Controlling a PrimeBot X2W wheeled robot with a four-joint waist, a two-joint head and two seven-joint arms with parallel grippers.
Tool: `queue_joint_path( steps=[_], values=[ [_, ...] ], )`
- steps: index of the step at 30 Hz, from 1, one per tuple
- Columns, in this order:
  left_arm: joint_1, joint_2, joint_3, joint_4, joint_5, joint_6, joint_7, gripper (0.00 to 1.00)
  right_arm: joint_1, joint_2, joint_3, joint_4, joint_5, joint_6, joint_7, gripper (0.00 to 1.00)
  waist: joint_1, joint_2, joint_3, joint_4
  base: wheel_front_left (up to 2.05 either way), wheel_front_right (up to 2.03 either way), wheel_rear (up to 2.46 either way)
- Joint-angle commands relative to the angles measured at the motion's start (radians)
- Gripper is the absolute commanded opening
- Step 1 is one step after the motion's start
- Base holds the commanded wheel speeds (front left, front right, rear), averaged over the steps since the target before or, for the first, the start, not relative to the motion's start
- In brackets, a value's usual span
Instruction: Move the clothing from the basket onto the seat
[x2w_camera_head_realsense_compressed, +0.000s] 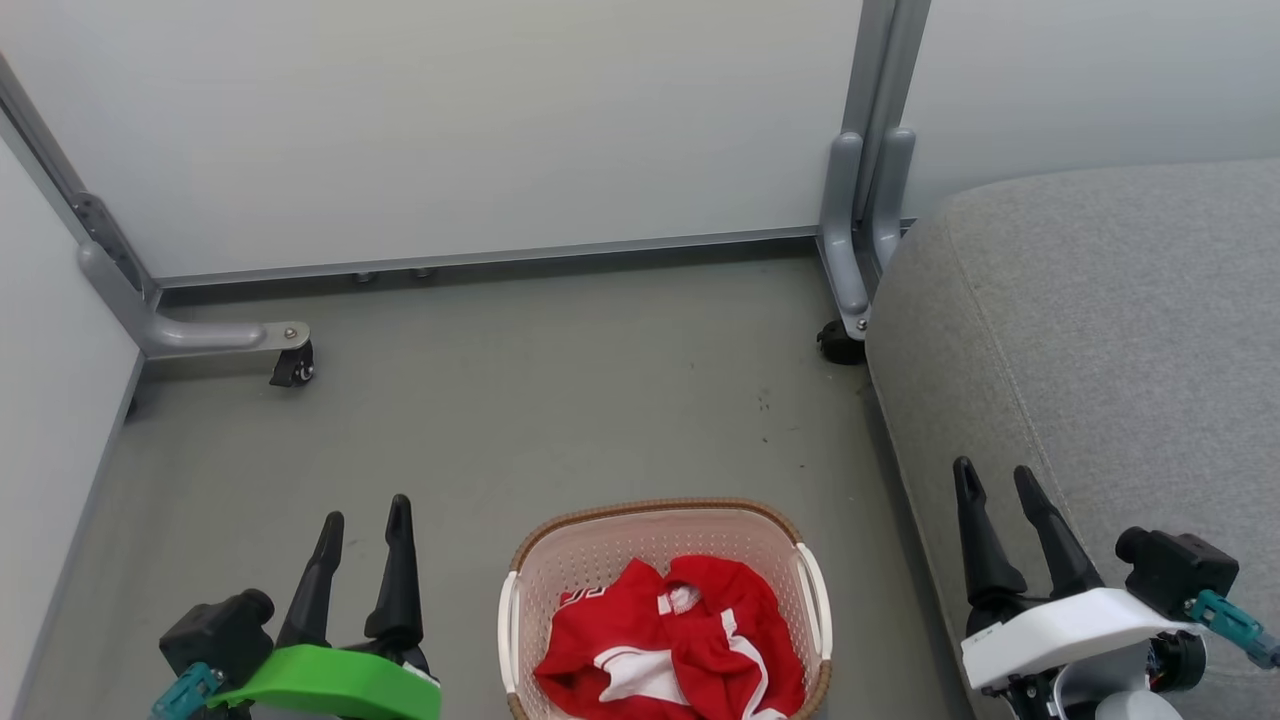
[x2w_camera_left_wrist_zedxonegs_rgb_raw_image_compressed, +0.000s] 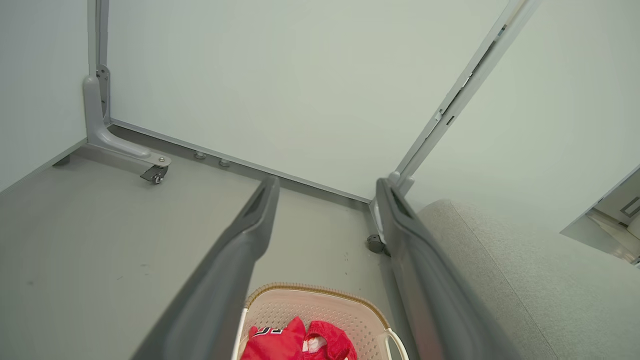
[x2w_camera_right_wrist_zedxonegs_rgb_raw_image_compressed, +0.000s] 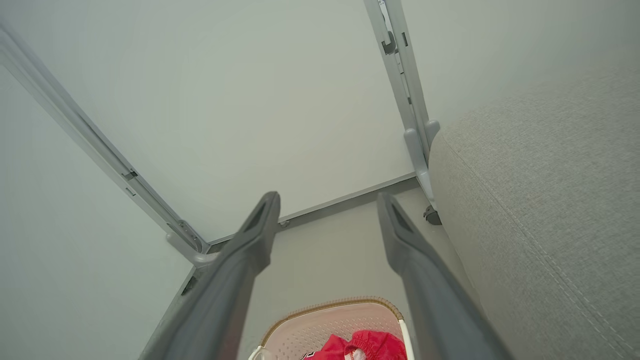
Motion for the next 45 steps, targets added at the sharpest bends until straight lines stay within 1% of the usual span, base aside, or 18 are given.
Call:
queue_joint_path(
  steps=[1, 22, 45],
  values=[
    [0.004, 0.005, -0.002, -0.011, 0.029, -0.002, -0.01, 1.0, 0.004, -0.004, 0.003, -0.014, -0.03, 0.0, -0.011, 1.0, 0.0, 0.0, 0.0, 0.0, 0.0, 0.0, 0.0],
    [0.023, 0.007, -0.047, -0.017, 0.234, -0.004, -0.058, 1.0, 0.03, -0.001, -0.003, -0.035, -0.224, 0.0, -0.059, 1.0, 0.0, 0.0, -0.008, -0.003, 0.0, 0.0, 0.0],
    [0.043, 0.008, -0.065, -0.022, 0.379, -0.001, -0.102, 1.0, 0.058, -0.001, 0.009, -0.053, -0.406, 0.001, -0.103, 1.0, 0.0, 0.0, -0.013, -0.005, 0.0, 0.0, 0.0]
  ],
)
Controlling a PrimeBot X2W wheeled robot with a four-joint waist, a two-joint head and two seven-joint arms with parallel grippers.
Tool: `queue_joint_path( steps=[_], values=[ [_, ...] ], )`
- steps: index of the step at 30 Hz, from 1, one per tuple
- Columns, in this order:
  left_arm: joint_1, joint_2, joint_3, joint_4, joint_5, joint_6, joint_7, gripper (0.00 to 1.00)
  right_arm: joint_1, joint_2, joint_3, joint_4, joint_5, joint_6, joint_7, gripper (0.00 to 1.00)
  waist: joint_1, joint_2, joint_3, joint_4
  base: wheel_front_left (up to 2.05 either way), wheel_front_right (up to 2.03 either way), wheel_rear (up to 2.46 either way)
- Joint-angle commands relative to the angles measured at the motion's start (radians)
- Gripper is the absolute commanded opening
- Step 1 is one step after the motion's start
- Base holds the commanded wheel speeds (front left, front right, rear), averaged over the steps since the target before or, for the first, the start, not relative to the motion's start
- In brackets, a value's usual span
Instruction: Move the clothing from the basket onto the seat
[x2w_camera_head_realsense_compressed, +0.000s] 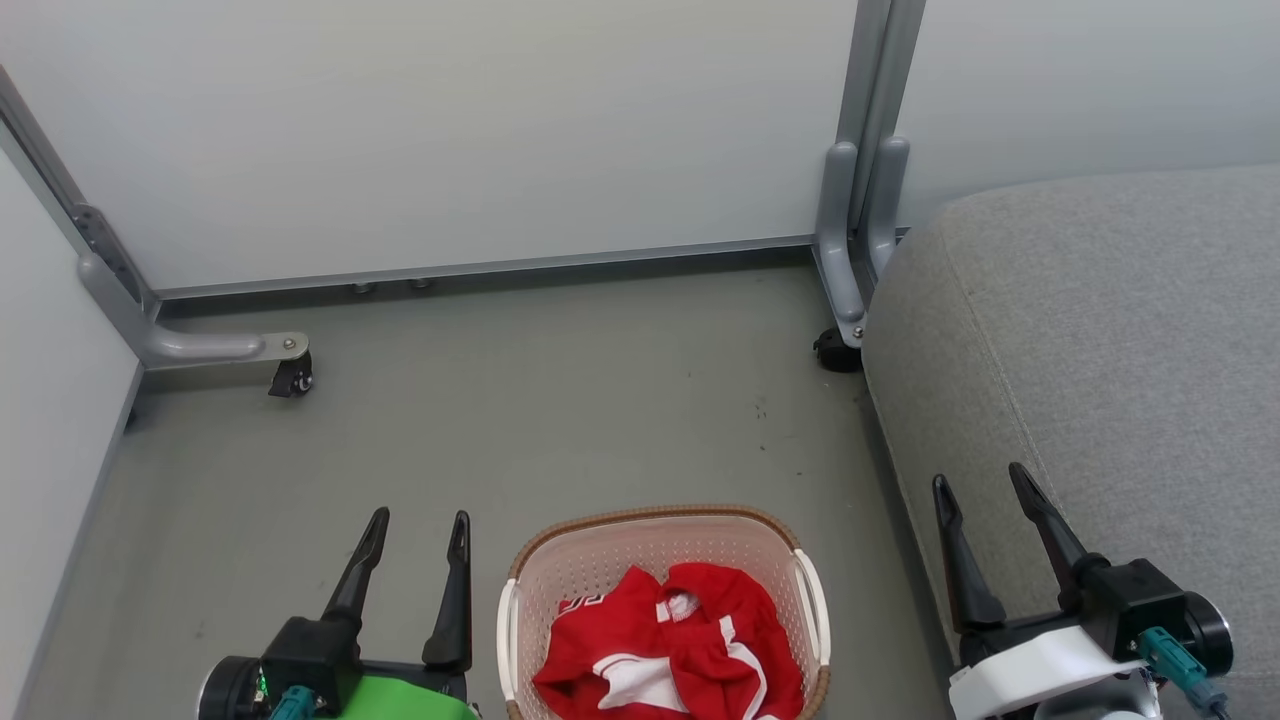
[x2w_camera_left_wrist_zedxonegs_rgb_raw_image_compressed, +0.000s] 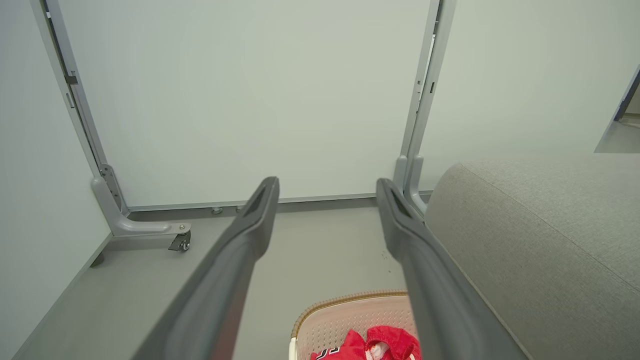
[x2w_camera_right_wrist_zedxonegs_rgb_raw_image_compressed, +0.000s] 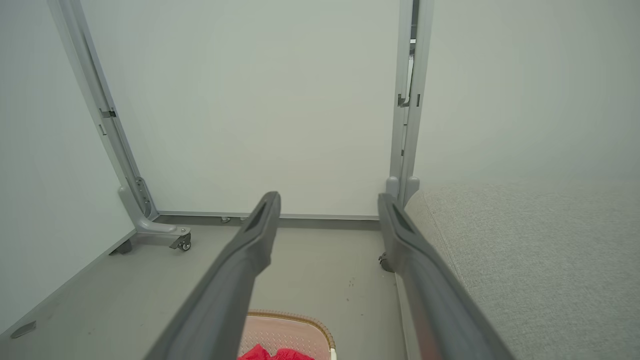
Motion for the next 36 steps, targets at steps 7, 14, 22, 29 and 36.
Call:
queue_joint_path(
  steps=[7, 14, 22, 29, 36],
  values=[
    [0.018, 0.007, -0.009, -0.011, 0.058, -0.003, -0.021, 1.0, 0.021, -0.004, 0.007, -0.012, -0.066, 0.0, -0.02, 1.0, 0.0, -0.0001, -0.001, 0.0, 0.0, 0.0, 0.0],
    [0.019, 0.007, -0.009, -0.013, 0.061, -0.004, -0.017, 1.0, 0.023, -0.004, 0.007, -0.011, -0.062, 0.0, -0.018, 1.0, 0.0, -0.0001, 0.001, 0.0, 0.0, 0.0, 0.0],
    [0.018, 0.007, -0.014, -0.008, 0.066, -0.006, -0.017, 1.0, 0.02, -0.004, 0.009, -0.013, -0.061, 0.0, -0.018, 1.0, 0.0, -0.0001, 0.013, -0.001, 0.0, 0.0, 0.0],
    [-0.034, 0.006, -0.048, 0.013, 0.083, -0.014, -0.017, 1.0, -0.011, -0.004, -0.005, -0.021, -0.071, 0.0, -0.018, 1.0, 0.0, -0.0001, 0.128, 0.004, 0.0, 0.0, 0.0],
    [-0.227, 0.01, -0.12, 0.077, 0.132, -0.034, -0.017, 1.0, -0.163, -0.026, -0.035, -0.064, -0.084, 0.0, -0.018, 1.0, 0.0, -0.0001, 0.424, 0.01, 0.0, 0.0, 0.0]
  ],
)
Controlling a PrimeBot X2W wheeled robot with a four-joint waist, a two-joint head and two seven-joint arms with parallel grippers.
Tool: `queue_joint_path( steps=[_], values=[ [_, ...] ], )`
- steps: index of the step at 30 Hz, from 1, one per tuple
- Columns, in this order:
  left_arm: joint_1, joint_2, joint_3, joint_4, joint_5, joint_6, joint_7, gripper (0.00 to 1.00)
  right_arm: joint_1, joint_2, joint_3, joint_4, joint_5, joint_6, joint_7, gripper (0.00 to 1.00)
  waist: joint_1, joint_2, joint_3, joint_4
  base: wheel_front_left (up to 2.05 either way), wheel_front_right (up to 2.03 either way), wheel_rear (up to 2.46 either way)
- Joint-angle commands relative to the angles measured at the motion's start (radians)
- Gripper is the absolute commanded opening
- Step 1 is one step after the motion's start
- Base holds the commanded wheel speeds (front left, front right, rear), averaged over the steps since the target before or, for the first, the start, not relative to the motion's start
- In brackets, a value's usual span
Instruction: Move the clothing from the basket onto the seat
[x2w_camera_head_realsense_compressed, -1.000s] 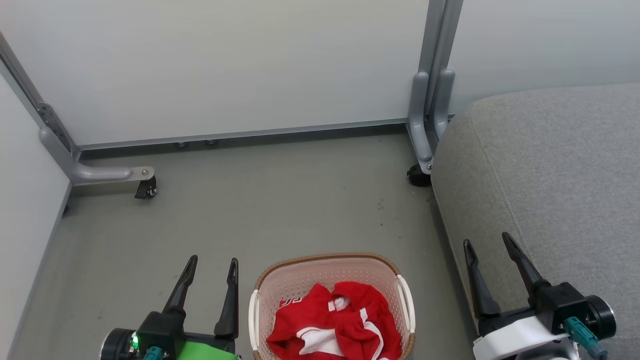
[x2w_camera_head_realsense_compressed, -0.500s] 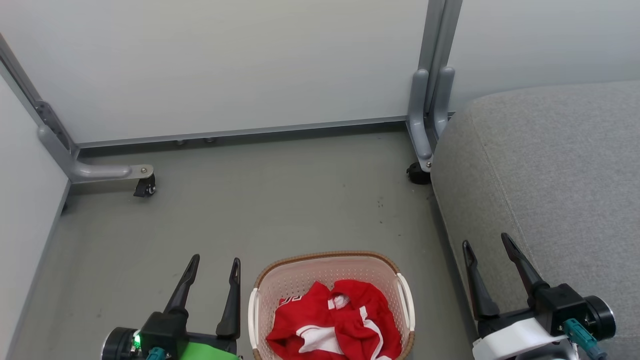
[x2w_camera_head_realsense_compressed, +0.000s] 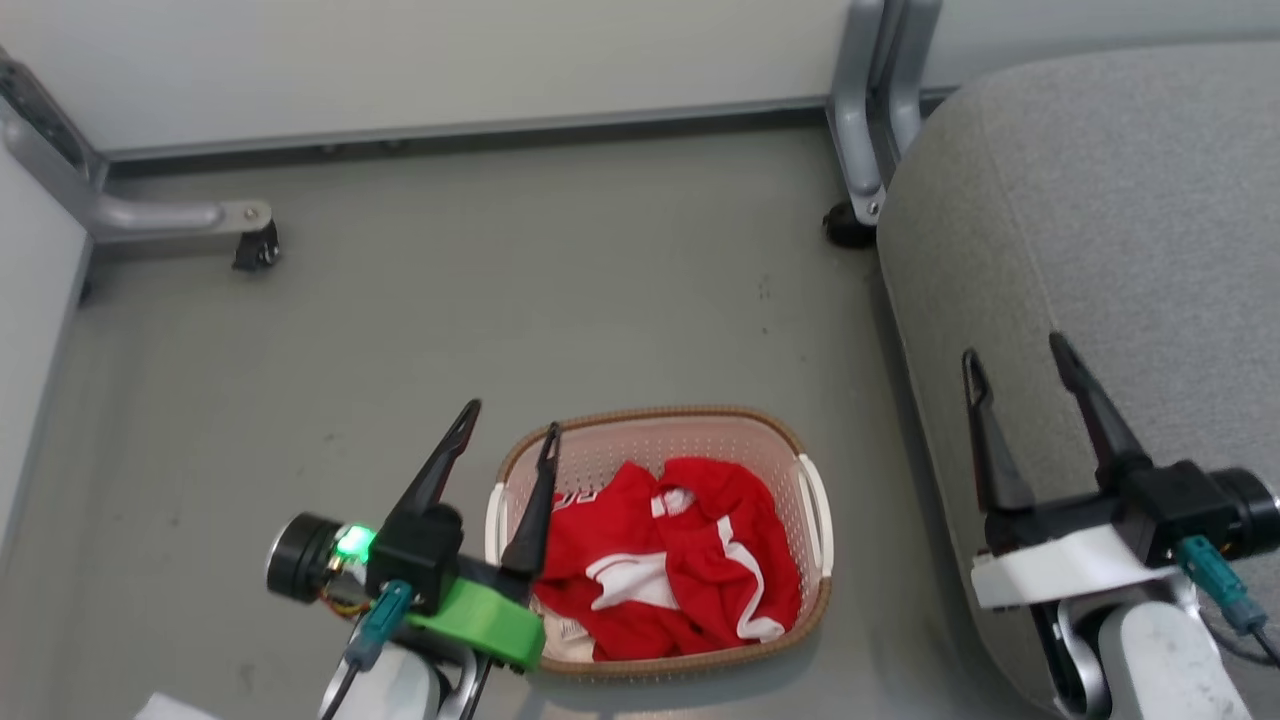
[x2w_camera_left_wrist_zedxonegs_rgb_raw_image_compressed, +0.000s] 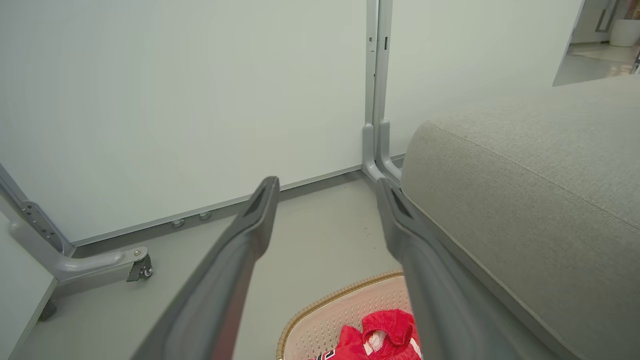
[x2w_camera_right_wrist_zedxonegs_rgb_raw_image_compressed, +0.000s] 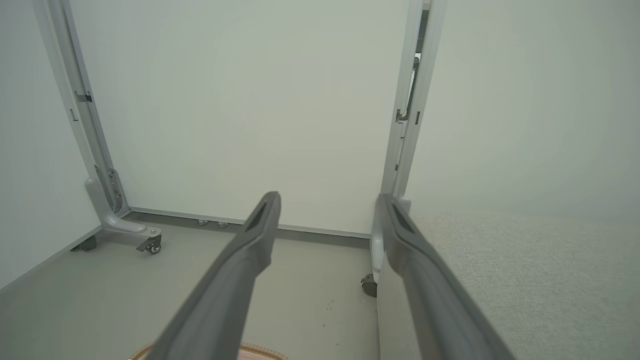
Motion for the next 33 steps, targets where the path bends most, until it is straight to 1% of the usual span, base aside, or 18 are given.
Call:
queue_joint_path(
  steps=[1, 5, 6, 11, 13, 17, 21, 22, 25, 27, 30, 33],
  values=[
    [-0.069, 0.014, -0.02, 0.02, 0.015, -0.007, 0.0, 1.0, -0.049, -0.009, -0.004, -0.009, -0.007, 0.0, -0.003, 1.0, 0.0, 0.0, 0.272, 0.007, 0.0, 0.0, 0.0],
    [-0.222, 0.052, -0.126, 0.125, 0.055, -0.014, 0.0, 1.0, -0.144, -0.027, -0.008, -0.02, -0.014, 0.0, -0.003, 1.0, 0.0, 0.0, 0.416, -0.003, 0.0, 0.0, 0.0],
    [-0.27, 0.066, -0.169, 0.16, 0.066, -0.015, 0.0, 1.0, -0.166, -0.029, -0.012, -0.022, -0.014, 0.0, -0.003, 1.0, 0.0, 0.0, 0.445, -0.006, 0.0, 0.0, 0.0],
    [-0.47, 0.128, -0.354, 0.35, 0.095, -0.014, 0.0, 1.0, -0.234, -0.021, -0.011, -0.03, -0.014, 0.0, -0.003, 1.0, 0.0, 0.0, 0.553, -0.04, 0.0, 0.0, 0.0],
    [-0.548, 0.137, -0.42, 0.438, 0.101, -0.014, 0.0, 1.0, -0.252, -0.016, -0.008, -0.032, -0.013, 0.0, -0.003, 1.0, 0.0, 0.0, 0.589, -0.058, 0.0, 0.0, 0.0],
    [-0.693, 0.14, -0.577, 0.623, 0.113, -0.013, 0.026, 1.0, -0.286, 0.001, -0.002, -0.033, -0.003, 0.0, -0.003, 1.0, 0.0, 0.0, 0.657, -0.104, 0.0, 0.0, 0.0],
    [-0.806, 0.134, -0.753, 0.758, 0.125, -0.013, 0.084, 1.0, -0.309, 0.013, 0.006, -0.038, 0.005, 0.0, -0.003, 1.0, 0.0, 0.0, 0.711, -0.138, 0.0, 0.0, 0.0],
    [-0.824, 0.133, -0.783, 0.781, 0.114, -0.013, 0.095, 1.0, -0.314, 0.014, 0.01, -0.038, 0.007, 0.0, -0.003, 1.0, 0.0, 0.0, 0.721, -0.146, 0.0, 0.0, 0.0],
    [-0.874, 0.119, -0.85, 0.85, 0.068, -0.013, 0.122, 1.0, -0.327, 0.018, 0.018, -0.036, 0.02, 0.0, -0.003, 1.0, 0.0, 0.0, 0.749, -0.172, 0.0, 0.0, 0.0],
    [-0.9, 0.116, -0.882, 0.879, 0.038, -0.013, 0.133, 1.0, -0.335, 0.018, 0.023, -0.034, 0.048, 0.0, -0.003, 1.0, 0.0, 0.0, 0.764, -0.186, 0.0, 0.0, 0.0],
    [-0.914, 0.111, -0.926, 0.906, -0.007, -0.013, 0.142, 1.0, -0.344, 0.019, 0.038, -0.03, 0.087, 0.0, -0.003, 1.0, 0.0, 0.0, 0.782, -0.209, 0.0, 0.0, 0.0],
    [-0.931, 0.119, -0.97, 0.927, -0.046, -0.013, 0.164, 1.0, -0.344, 0.019, 0.045, -0.02, 0.117, 0.0, -0.003, 1.0, 0.0, 0.0, 0.795, -0.229, 0.0, 0.0, 0.0]
  ],
)
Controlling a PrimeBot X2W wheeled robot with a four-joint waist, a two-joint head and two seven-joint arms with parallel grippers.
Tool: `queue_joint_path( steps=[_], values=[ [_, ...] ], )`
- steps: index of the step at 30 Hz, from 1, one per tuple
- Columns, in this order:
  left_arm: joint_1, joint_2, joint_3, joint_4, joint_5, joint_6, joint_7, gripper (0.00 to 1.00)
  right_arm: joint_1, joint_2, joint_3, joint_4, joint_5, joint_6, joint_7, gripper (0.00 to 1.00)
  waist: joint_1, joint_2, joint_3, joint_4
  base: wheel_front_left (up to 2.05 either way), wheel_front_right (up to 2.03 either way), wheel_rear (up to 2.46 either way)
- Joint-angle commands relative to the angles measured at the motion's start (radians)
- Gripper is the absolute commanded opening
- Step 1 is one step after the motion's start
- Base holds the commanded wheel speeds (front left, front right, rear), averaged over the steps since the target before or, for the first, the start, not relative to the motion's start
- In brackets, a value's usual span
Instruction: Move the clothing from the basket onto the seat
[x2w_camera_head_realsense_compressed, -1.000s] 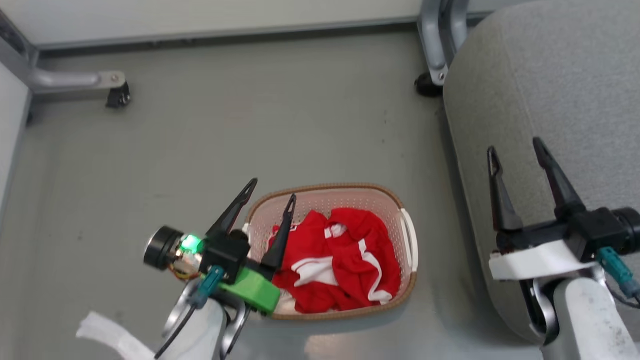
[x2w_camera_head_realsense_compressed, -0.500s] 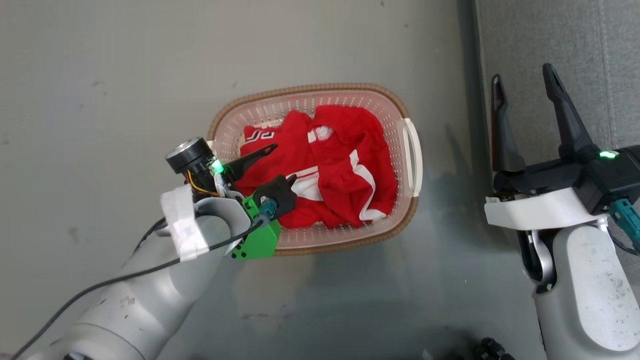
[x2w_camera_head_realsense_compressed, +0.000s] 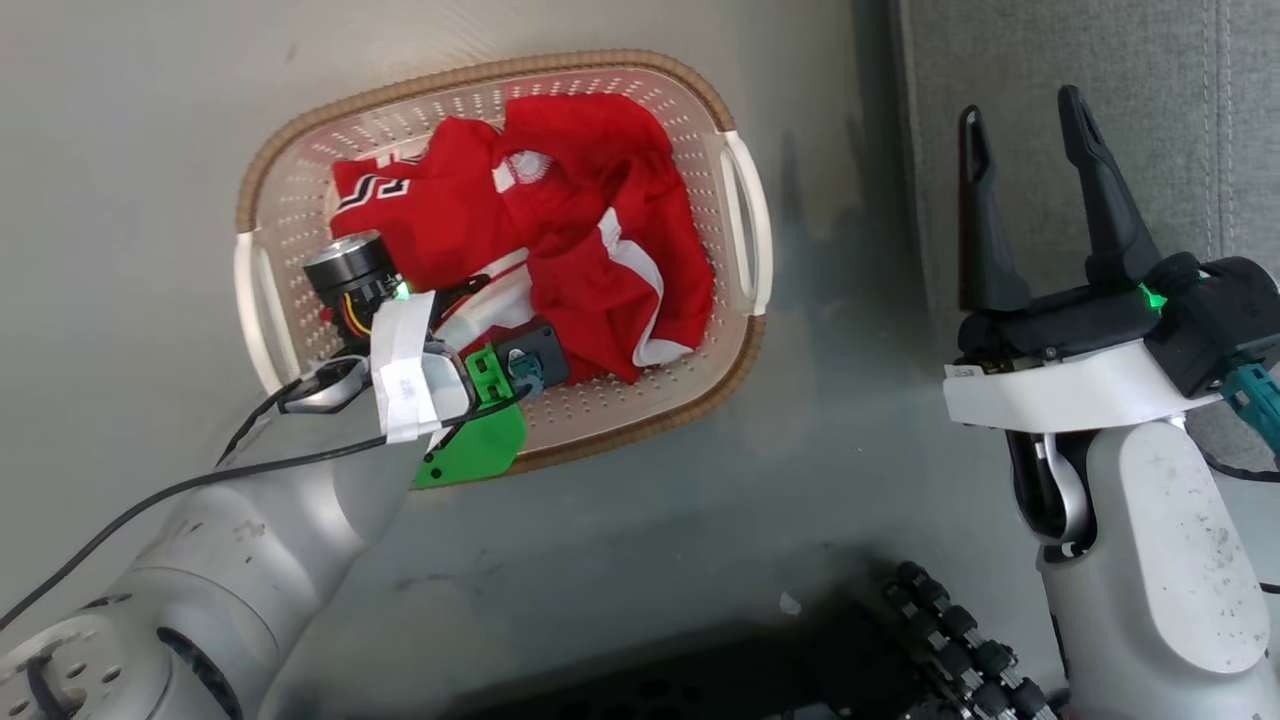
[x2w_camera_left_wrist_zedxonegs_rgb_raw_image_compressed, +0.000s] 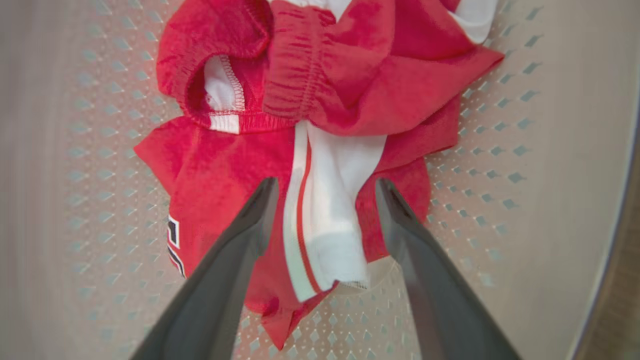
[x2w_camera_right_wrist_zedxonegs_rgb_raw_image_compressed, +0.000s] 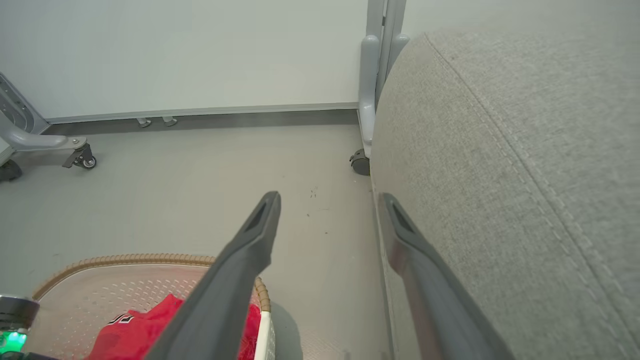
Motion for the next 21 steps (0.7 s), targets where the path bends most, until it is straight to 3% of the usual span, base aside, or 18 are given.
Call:
queue_joint_path(
  steps=[1, 12, 13, 14, 21],
  values=[
    [-0.03, 0.015, -0.008, 0.011, -0.01, 0.002, 0.013, 1.0, -0.01, 0.001, 0.004, 0.006, 0.015, 0.0, -0.003, 1.0, -0.0003, 0.0, 0.059, -0.065, 0.0, 0.0, 0.0],
    [-0.06, 0.061, -0.036, 0.103, -0.017, 0.002, 0.157, 1.0, -0.017, 0.001, 0.021, 0.018, 0.062, 0.0, -0.003, 1.0, -0.0003, 0.0, 0.083, -0.12, 0.0, 0.0, 0.0],
    [-0.056, 0.062, -0.036, 0.106, -0.016, 0.002, 0.164, 0.47, -0.015, 0.001, 0.02, 0.02, 0.062, 0.0, -0.003, 1.0, -0.0003, 0.0, 0.08, -0.12, 0.0, 0.0, 0.0],
    [-0.052, 0.062, -0.037, 0.107, -0.017, 0.002, 0.162, 0.0, -0.012, 0.001, 0.019, 0.023, 0.063, 0.0, -0.003, 1.0, -0.0003, 0.0, 0.076, -0.12, 0.0, 0.0, 0.0],
    [-0.022, 0.04, -0.01, 0.091, -0.057, 0.02, 0.069, 0.0, 0.007, 0.0, 0.013, 0.041, 0.051, 0.0, -0.003, 1.0, -0.0003, 0.0, -0.007, -0.091, 0.0, 0.0, 0.0]
  ],
)
